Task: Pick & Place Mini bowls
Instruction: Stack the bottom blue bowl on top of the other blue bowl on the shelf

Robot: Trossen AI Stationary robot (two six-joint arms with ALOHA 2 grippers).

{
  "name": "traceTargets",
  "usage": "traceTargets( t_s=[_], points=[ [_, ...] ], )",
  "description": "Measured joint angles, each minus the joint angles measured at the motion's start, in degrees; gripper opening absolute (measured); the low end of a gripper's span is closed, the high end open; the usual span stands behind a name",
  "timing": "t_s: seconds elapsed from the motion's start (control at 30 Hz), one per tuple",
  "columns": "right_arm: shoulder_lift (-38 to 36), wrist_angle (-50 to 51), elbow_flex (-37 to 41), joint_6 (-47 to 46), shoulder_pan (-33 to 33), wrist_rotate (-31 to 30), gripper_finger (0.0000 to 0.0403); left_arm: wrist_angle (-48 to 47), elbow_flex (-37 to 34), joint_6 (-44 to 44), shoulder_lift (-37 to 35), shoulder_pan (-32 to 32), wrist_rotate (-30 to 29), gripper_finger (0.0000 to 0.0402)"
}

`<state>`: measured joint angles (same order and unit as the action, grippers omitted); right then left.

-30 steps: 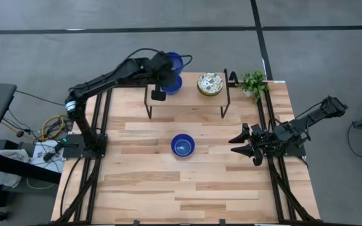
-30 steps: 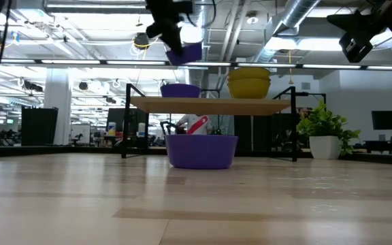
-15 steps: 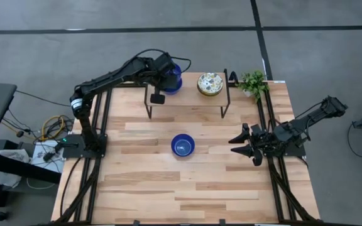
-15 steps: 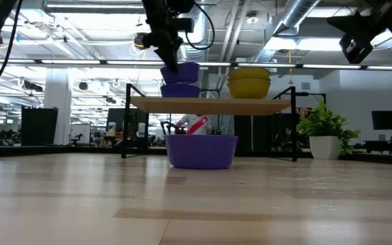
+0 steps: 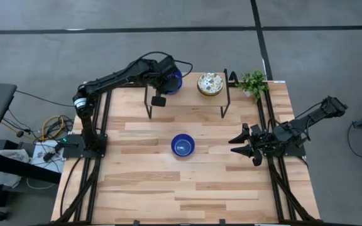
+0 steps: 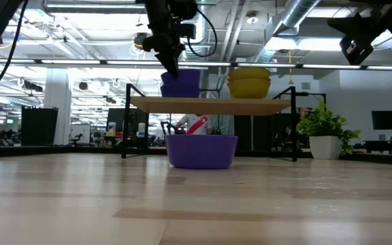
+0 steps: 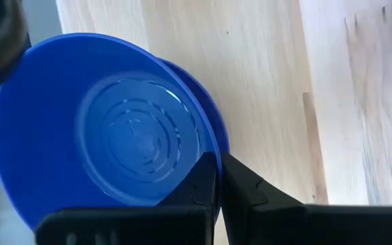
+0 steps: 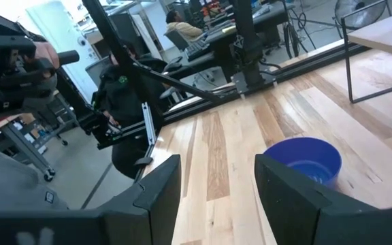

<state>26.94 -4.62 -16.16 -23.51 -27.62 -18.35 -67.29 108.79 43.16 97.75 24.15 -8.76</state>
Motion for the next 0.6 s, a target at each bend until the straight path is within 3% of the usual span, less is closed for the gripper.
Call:
traceTargets(
  t_s=[0.6],
  points=[
    [0.0, -0.1, 0.0, 0.0, 0.0, 0.0, 0.0176, -0.9, 0.0, 0.0, 1.1, 0.0, -1.1, 0.0008]
  ],
)
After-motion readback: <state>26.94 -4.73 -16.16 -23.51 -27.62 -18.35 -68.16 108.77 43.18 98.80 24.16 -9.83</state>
